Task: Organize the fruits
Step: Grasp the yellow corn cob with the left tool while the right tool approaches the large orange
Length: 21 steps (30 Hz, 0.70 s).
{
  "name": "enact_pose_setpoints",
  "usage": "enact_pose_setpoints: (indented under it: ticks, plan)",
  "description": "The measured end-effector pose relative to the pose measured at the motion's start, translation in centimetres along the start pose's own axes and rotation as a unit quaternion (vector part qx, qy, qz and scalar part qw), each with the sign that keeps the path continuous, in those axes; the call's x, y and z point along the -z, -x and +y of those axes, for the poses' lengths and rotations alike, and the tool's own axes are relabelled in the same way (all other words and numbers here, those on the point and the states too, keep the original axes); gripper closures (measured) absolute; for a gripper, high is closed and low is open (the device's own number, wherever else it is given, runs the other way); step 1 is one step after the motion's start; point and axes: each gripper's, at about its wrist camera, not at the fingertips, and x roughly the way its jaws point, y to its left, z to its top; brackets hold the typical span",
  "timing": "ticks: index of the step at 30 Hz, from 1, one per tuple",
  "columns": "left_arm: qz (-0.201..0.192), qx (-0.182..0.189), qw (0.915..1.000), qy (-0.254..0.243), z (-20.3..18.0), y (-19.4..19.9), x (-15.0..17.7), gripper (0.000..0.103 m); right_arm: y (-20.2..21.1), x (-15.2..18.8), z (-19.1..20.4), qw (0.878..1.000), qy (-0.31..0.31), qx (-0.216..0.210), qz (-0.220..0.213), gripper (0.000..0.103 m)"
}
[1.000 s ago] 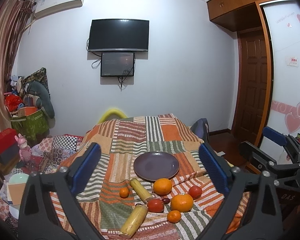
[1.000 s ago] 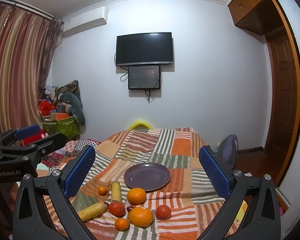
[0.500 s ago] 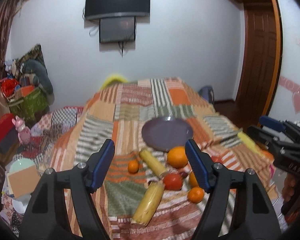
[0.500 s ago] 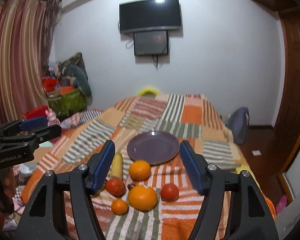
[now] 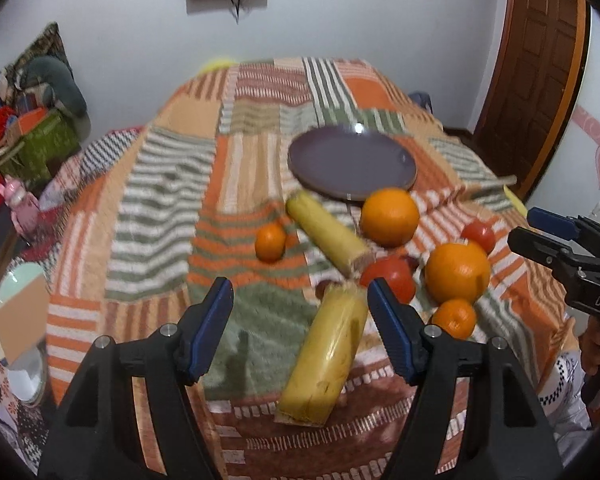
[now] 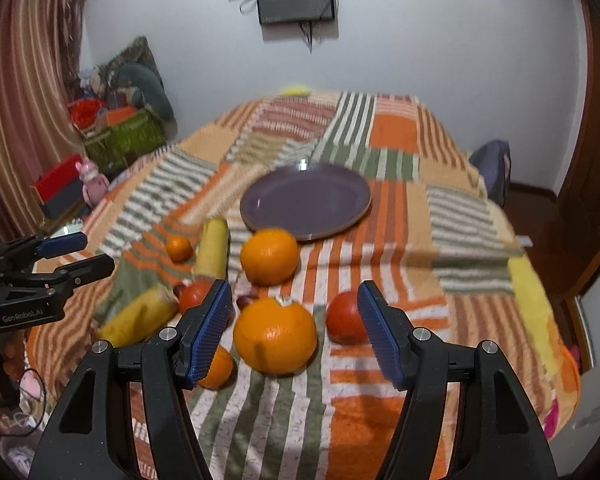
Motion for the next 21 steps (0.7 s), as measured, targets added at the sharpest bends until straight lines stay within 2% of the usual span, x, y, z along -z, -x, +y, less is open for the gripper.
enact_pose_setpoints:
  ticks: [6, 14, 21]
  plan:
    - [0.039, 0.016, 0.9991, 0.0, 0.0, -2.5, 1.2, 0.033, -2.3, 0.7, 0.0, 0.999, -0.01, -0.015, 0.039, 0.041]
    - [0.071, 0.037, 0.9968, 0.002, -0.2, -4.8, 2.4, 0.033, -5.0, 1.2, 0.0, 0.996, -0.018, -0.025, 0.078, 0.041]
    - [0.071, 0.043, 0.9965, -0.004, -0.3, -5.7, 2.5, 0.036, -6.5, 1.3, 0.1, 0.995, -0.016, -0.037, 0.095, 0.037]
